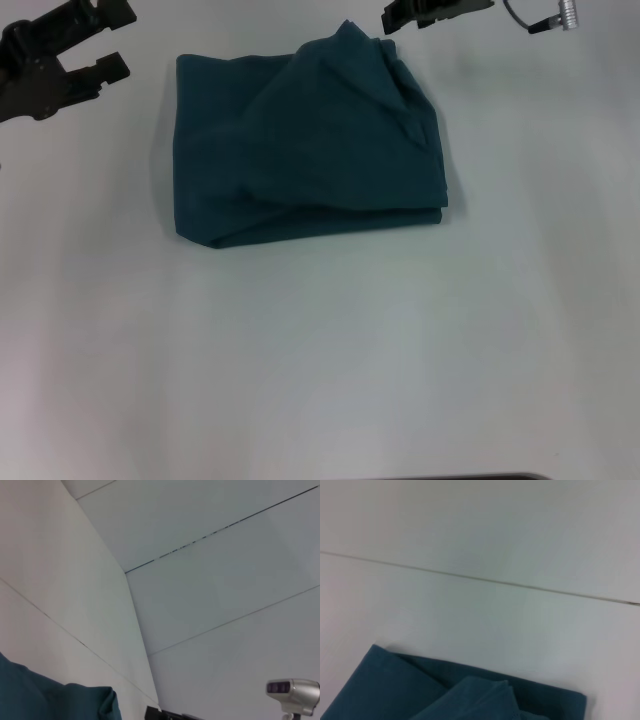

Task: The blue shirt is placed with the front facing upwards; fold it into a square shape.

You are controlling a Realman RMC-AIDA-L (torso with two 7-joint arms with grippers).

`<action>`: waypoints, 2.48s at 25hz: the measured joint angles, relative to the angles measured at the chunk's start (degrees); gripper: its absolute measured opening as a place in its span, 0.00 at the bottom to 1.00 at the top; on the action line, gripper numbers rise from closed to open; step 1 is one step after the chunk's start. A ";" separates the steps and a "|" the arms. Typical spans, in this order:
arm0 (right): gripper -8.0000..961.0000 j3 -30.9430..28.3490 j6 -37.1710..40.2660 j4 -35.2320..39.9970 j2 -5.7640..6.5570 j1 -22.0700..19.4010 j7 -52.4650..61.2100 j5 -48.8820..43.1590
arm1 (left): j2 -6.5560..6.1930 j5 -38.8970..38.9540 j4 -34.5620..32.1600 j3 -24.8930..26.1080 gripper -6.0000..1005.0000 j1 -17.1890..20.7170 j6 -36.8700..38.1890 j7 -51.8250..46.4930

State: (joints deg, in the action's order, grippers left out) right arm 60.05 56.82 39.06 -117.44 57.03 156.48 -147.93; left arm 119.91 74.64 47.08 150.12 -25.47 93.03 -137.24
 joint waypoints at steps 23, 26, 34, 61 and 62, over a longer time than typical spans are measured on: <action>0.59 3.90 3.23 -4.48 -2.42 2.19 -3.96 8.83 | -0.47 0.31 0.48 5.57 0.96 0.26 0.33 -0.90; 0.59 6.50 1.15 -5.69 -2.66 2.37 -3.94 10.38 | -0.47 0.63 0.48 5.55 0.96 0.14 0.68 -1.06; 0.59 12.79 -6.92 -11.73 -2.57 4.52 -2.51 9.85 | -0.47 1.12 0.65 5.16 0.96 -0.28 1.61 -1.10; 0.59 7.71 -5.55 0.84 -2.07 -0.30 5.25 -0.52 | -0.43 1.12 0.39 4.88 0.96 -1.13 1.46 -1.28; 0.59 7.83 -5.44 0.57 -2.19 -0.15 5.13 -0.48 | -0.43 1.12 0.38 4.87 0.96 -1.18 1.40 -1.28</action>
State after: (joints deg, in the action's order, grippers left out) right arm 67.88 51.38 39.63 -119.63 56.87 161.61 -148.41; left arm 119.48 75.76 47.46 154.99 -26.65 94.43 -138.52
